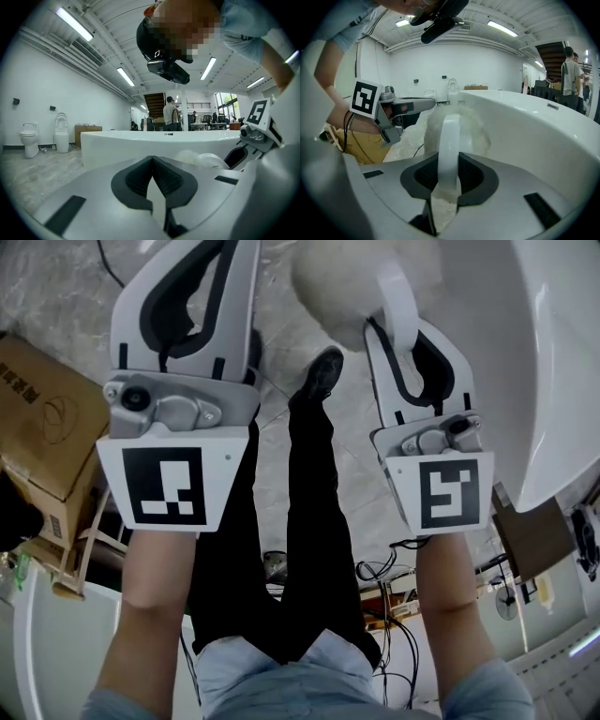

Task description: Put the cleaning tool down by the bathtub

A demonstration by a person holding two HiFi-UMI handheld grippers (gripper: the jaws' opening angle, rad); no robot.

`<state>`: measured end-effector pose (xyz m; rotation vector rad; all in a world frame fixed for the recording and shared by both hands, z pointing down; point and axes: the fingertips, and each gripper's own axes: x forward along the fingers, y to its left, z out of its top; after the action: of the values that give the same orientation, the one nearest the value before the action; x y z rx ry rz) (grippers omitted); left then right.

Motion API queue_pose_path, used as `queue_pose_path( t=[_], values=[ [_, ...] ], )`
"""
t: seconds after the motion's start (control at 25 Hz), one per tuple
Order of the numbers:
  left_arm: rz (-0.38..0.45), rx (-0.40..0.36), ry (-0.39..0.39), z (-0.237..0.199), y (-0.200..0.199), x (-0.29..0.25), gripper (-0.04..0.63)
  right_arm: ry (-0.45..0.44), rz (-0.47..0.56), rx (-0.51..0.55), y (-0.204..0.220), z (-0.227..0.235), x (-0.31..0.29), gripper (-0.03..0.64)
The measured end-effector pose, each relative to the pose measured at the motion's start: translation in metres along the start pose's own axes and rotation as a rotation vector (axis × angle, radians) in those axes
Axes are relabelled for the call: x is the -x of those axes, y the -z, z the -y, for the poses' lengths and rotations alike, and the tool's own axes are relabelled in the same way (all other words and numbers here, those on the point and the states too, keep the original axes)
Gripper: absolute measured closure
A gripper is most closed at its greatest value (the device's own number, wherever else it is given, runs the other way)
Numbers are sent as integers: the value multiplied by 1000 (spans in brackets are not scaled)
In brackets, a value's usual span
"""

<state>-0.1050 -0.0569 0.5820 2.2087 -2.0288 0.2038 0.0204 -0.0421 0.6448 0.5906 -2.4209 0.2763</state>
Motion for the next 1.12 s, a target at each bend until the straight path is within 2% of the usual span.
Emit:
queue_pose_path(
  t=[0.24, 0.8, 1.12],
  values=[
    [-15, -43, 31, 10, 44, -7, 580, -25, -42, 0, 43, -3, -31, 518],
    [-37, -35, 32, 9, 137, -13, 580, -54, -80, 30, 126, -1, -91, 517],
    [-61, -56, 72, 23, 185, -15, 580, -81, -125, 55, 170, 0, -108, 517]
  ],
)
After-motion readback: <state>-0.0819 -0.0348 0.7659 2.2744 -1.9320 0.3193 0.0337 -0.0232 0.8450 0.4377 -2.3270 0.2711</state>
